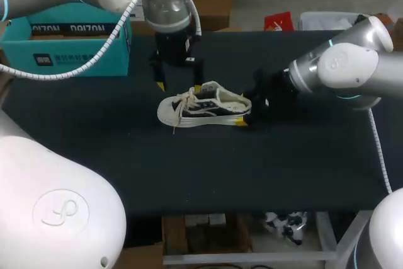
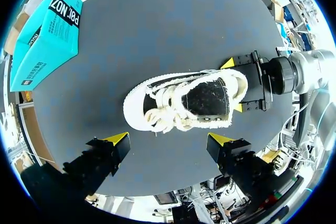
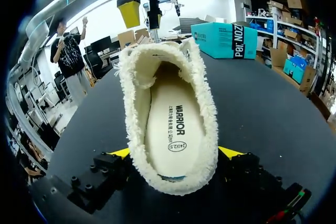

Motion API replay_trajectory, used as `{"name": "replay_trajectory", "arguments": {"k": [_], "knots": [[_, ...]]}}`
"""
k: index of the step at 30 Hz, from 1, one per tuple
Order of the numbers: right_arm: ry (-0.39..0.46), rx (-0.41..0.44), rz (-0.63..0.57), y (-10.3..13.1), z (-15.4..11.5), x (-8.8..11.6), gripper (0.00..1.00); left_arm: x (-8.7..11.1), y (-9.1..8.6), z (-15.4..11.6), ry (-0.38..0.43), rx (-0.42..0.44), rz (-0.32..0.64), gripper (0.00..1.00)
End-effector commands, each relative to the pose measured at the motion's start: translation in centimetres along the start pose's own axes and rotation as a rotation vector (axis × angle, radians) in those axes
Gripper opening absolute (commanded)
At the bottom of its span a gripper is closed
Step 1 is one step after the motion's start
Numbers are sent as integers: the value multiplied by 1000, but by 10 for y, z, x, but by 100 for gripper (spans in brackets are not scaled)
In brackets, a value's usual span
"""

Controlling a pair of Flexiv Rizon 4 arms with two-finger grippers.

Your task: Open the shoe tongue, take the insole out of the shoe, put the insole back into the shoe, and pack the shoe into the shoebox

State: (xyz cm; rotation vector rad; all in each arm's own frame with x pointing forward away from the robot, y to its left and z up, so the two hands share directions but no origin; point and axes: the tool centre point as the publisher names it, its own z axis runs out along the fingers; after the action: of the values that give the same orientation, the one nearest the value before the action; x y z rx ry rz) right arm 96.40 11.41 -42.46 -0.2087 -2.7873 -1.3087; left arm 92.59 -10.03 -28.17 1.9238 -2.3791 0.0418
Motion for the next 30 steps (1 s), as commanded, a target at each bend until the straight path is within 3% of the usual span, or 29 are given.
{"name": "replay_trajectory", "arguments": {"k": [1, 2, 3, 4, 19, 30], "knots": [[10, -6, 2, -4, 5, -3, 100, 4, -5, 3, 2, -8, -9, 100], [12, -8, 3, -5, 6, -3, 89, 5, -6, 2, 3, -8, -13, 100], [13, -8, 3, -6, 6, -3, 40, 7, -6, 2, 3, -8, -15, 100], [15, -12, 4, -7, 6, -3, 0, 9, -7, 1, 3, -8, -17, 100], [6, -12, -5, -8, 10, -2, 0, 62, -30, 5, -110, -57, -67, 100], [6, -12, -5, -8, 10, -2, 0, 67, -44, 31, -165, -116, -106, 97]]}}
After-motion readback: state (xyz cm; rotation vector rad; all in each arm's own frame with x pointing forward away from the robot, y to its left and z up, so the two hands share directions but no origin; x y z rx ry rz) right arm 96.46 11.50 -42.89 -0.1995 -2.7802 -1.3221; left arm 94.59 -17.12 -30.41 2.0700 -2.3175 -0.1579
